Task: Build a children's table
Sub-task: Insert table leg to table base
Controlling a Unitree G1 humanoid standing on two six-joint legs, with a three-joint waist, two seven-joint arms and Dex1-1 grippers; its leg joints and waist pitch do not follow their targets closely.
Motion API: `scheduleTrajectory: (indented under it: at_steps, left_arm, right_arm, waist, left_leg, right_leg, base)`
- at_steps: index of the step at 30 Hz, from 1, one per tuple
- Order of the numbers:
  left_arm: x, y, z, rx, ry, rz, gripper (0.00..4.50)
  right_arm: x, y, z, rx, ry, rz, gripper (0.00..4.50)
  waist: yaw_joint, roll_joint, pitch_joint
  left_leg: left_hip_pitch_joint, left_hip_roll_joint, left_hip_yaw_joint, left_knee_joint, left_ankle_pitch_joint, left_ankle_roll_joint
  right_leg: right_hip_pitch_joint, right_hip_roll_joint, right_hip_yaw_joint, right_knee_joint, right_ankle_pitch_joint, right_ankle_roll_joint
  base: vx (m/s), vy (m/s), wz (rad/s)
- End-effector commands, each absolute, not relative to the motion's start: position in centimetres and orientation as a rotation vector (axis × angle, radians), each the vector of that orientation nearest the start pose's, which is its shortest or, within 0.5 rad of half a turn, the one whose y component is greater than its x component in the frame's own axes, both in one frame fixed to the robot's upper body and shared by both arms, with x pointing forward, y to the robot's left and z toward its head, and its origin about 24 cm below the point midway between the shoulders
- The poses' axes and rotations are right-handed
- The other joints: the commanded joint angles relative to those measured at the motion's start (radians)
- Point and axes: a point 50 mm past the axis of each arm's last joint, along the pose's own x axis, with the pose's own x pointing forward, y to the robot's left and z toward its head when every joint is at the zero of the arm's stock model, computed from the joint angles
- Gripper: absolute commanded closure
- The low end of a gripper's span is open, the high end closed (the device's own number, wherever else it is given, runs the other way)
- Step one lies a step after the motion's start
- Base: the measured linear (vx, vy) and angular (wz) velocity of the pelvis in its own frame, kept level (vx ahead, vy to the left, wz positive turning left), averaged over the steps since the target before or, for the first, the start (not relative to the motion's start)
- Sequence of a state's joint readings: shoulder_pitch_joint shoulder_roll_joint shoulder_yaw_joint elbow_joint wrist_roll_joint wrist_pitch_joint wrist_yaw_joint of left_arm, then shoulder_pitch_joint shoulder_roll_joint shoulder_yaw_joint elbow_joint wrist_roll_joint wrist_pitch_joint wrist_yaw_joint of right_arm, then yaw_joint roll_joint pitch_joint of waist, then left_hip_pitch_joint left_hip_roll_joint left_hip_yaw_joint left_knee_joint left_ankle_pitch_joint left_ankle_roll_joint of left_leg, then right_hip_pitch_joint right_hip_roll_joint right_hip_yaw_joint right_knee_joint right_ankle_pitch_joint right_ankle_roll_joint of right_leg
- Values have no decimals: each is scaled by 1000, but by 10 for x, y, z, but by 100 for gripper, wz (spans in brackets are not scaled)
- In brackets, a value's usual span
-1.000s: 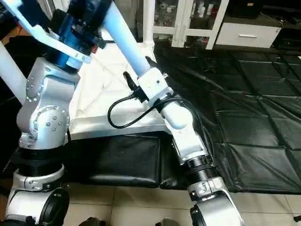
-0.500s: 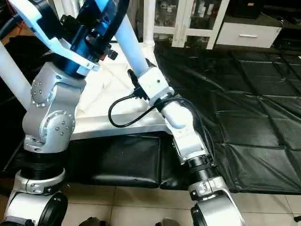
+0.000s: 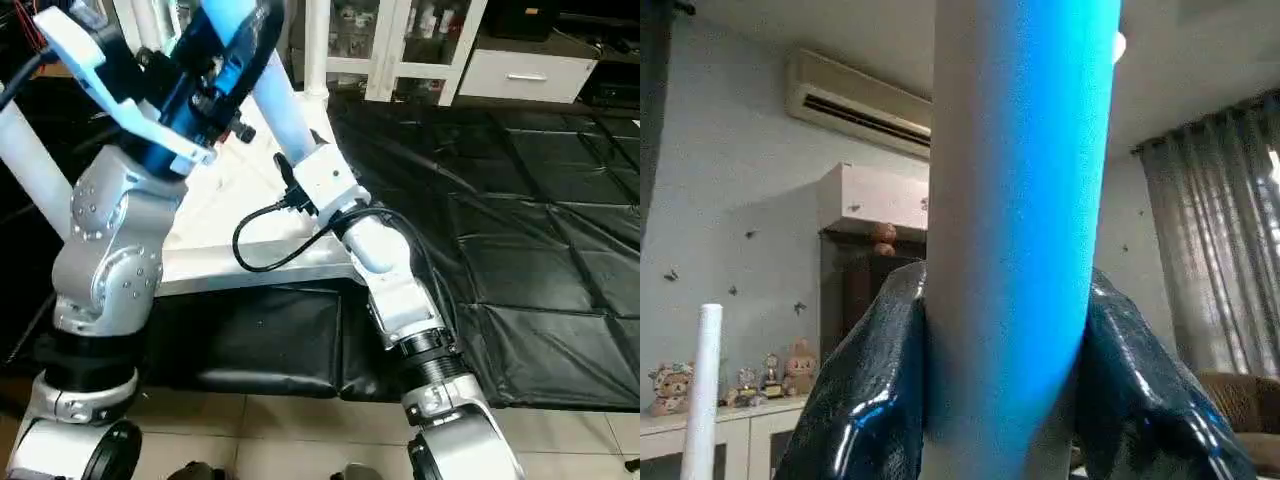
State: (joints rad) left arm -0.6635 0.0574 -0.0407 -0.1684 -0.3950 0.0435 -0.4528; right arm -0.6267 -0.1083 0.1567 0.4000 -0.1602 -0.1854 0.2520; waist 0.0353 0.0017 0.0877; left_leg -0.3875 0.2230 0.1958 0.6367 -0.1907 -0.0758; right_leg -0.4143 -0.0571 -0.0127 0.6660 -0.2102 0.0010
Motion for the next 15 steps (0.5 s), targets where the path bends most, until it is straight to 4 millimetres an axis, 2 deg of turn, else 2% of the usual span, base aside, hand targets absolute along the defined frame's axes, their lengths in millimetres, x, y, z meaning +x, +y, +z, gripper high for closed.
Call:
scheduleTrajectory:
  at_steps: [1, 8, 9, 11, 13, 15]
  left_arm:
    - [269, 58, 271, -134, -864, -946, 287]
    - [266, 56, 273, -168, -847, -971, 287]
    - [266, 56, 272, -176, -842, -988, 252]
    - [266, 56, 271, -201, -823, -997, 217]
    - [267, 57, 271, -223, -814, -1002, 214]
    - [267, 57, 271, -235, -813, -1007, 193]
  right_arm:
    - [350, -80, 130, -421, -292, 517, 262]
    - [351, -81, 130, -423, -284, 518, 262]
    - [351, -81, 130, -423, -283, 518, 262]
    - [351, -81, 130, -422, -283, 520, 262]
    - [351, -82, 130, -420, -282, 520, 262]
    - [351, -82, 130, -417, -280, 518, 262]
  waist:
    - [-1, 0, -103]
    - [-3, -3, -100]
    - [-3, -3, -101]
    - [-3, -4, -101]
    - [-2, -5, -101]
    - [-3, -5, -100]
  left_leg:
    - [18, -6, -1, -57, -74, 21]
    - [18, -5, 0, -57, -92, 16]
    - [18, -6, 0, -57, -91, 17]
    - [17, -7, 0, -57, -86, 16]
    - [18, -7, 1, -56, -84, 16]
    - [16, -6, 0, -57, -89, 16]
  right_leg:
    - [62, -36, 28, -63, 116, -225]
    - [60, -37, 29, -67, 70, -218]
    - [60, -37, 29, -67, 70, -217]
    - [61, -36, 29, -66, 73, -216]
    - [59, -36, 30, -66, 78, -223]
    - [60, -35, 28, -65, 81, -230]
  base:
    - [0, 0, 0]
    - [0, 0, 0]
    - [0, 0, 0]
    - [0, 0, 0]
    - [0, 0, 0]
    - [0, 0, 0]
